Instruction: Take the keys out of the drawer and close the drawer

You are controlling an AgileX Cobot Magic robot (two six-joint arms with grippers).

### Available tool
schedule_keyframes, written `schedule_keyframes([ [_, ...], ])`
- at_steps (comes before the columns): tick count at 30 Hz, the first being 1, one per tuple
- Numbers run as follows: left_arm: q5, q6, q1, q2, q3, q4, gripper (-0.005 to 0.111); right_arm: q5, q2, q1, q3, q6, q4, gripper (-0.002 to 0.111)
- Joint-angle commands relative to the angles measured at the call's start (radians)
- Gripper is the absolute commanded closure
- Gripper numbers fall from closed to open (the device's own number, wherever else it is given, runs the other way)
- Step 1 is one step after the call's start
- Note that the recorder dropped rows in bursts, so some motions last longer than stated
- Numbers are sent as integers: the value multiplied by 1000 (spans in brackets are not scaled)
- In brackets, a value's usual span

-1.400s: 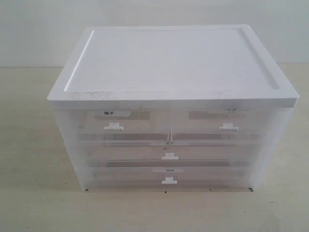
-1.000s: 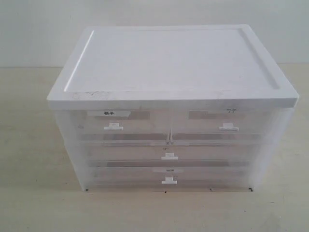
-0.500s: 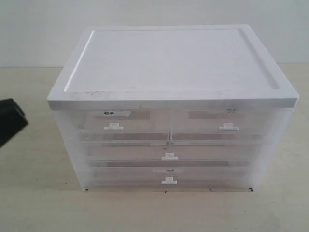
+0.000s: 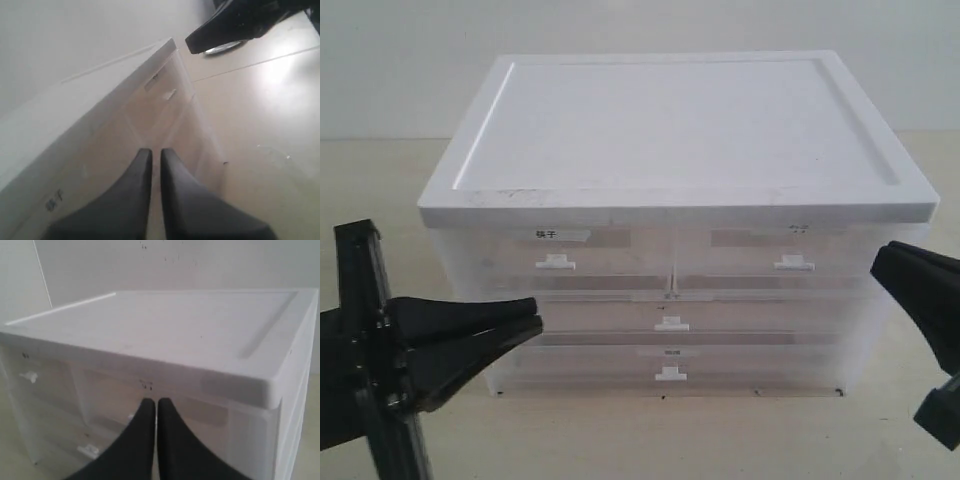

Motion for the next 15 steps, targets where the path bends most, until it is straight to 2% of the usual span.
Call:
schedule_keyframes([
  [1,36,355,-96,112,-69,-136,87,-58,89,1,-8,-75,19,108],
  [4,64,453,-112,166,-104,-164,72,-110,119,1,-8,-90,18,108],
  [5,56,490,-112,175,-106,-164,70,-112,127,1,-8,-90,13,108],
  [9,65,712,-112,186,-103,-202,70,-106,128,1,-8,-90,9,108],
  [12,65,784,-112,187,-104,-279,70,-113,128,1,-8,-90,9,108],
  [15,65,828,-112,188,-106,-292,70,-113,128,1,-8,-90,9,108],
])
